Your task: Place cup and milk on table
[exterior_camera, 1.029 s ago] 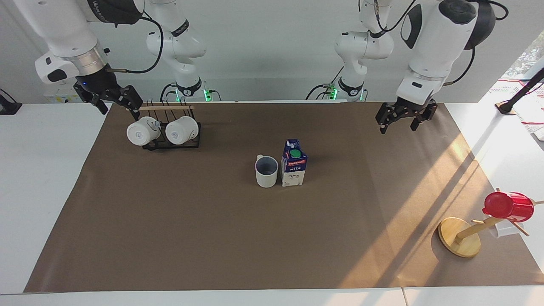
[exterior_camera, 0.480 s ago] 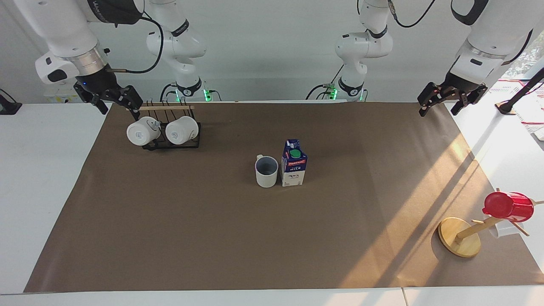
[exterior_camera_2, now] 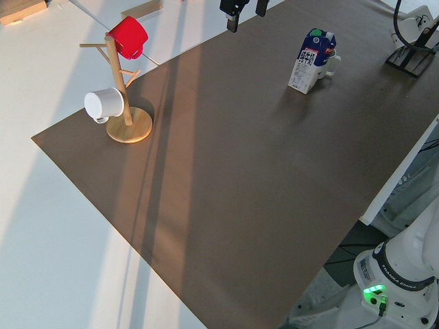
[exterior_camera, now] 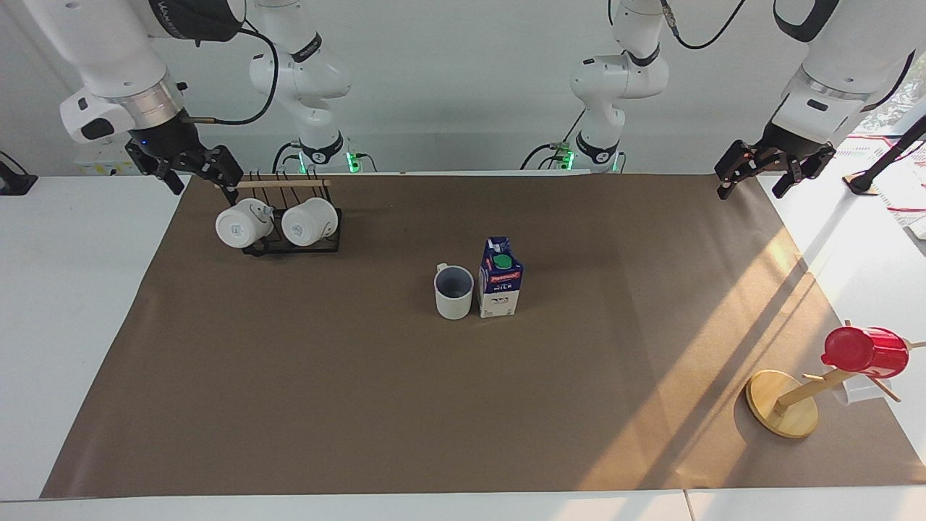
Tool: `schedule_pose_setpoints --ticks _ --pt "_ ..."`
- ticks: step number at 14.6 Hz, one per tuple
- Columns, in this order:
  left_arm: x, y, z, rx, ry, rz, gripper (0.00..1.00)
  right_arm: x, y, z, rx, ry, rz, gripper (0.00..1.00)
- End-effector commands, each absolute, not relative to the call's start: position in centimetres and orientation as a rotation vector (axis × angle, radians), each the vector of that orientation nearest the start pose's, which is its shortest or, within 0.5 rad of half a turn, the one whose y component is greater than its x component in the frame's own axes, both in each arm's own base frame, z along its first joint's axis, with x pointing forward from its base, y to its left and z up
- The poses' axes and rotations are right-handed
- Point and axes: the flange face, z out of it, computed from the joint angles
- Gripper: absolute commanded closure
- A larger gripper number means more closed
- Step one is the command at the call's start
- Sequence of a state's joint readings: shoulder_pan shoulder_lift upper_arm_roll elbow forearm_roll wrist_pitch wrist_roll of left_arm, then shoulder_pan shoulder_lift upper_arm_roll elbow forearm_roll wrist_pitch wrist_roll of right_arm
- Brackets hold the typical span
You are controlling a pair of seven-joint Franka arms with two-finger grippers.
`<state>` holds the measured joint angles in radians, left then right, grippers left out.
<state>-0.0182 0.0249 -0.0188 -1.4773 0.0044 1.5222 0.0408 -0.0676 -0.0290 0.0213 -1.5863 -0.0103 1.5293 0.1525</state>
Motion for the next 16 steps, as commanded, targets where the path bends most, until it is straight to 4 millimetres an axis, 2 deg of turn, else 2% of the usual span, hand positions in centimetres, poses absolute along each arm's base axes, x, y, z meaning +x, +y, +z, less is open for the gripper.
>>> schedule_pose_setpoints --ticks 1,7,11,16 --pt "55.4 -2.2 64.5 -3.157 0.135 -0.008 0.0 53.7 -2.5 62.9 -3.136 0.278 0.058 0.0" --pt "54.3 -2.1 65.0 -3.156 0.111 0.007 0.0 53.7 -2.6 63.0 -3.136 0.278 0.055 0.0" --pt "53.6 -1.7 65.3 -3.158 0.028 0.003 0.0 53.6 -2.6 62.9 -3.136 0.282 0.07 0.0" --pt "53.6 -1.8 65.0 -3.159 0.036 0.005 0.0 53.6 -2.5 62.9 -3.134 0.282 0.072 0.0"
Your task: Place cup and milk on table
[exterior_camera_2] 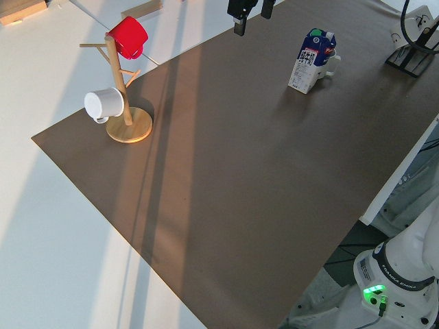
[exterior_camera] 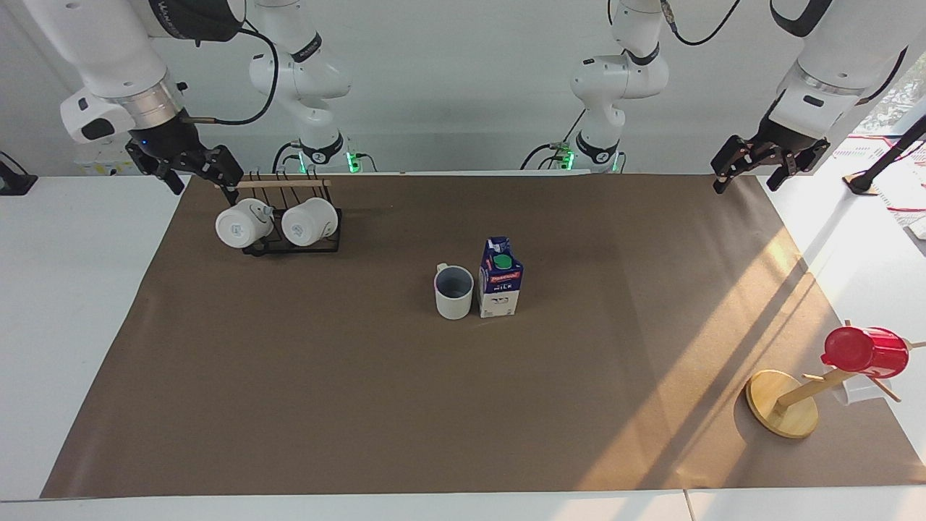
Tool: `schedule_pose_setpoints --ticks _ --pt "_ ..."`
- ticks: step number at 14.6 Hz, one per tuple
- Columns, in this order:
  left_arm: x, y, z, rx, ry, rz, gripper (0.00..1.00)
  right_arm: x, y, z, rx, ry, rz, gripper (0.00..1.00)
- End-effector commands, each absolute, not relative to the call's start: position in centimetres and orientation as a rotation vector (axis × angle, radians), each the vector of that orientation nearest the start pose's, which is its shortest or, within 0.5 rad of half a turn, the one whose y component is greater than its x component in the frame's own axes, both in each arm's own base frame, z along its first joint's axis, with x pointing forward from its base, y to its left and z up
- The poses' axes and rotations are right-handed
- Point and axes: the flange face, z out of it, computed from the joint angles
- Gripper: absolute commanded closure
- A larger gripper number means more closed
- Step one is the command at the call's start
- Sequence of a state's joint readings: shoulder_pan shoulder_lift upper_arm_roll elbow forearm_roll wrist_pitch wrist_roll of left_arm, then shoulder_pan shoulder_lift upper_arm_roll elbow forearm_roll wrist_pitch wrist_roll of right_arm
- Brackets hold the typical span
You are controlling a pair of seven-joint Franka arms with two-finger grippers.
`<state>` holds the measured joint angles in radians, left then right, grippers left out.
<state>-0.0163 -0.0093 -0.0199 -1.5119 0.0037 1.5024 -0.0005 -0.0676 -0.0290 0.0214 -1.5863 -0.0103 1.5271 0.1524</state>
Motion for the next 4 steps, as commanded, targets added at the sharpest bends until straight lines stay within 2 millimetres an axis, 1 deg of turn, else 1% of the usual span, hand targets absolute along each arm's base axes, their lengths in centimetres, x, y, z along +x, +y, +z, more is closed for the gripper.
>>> schedule_pose_setpoints --ticks 1,4 --pt "53.62 -1.88 65.03 -3.159 0.041 0.008 0.0 53.62 -2.56 62.88 -3.134 0.287 0.07 0.0" --pt "53.64 -1.88 65.05 -3.159 0.043 0.005 0.0 53.64 -2.48 62.89 -3.135 0.275 0.067 0.0"
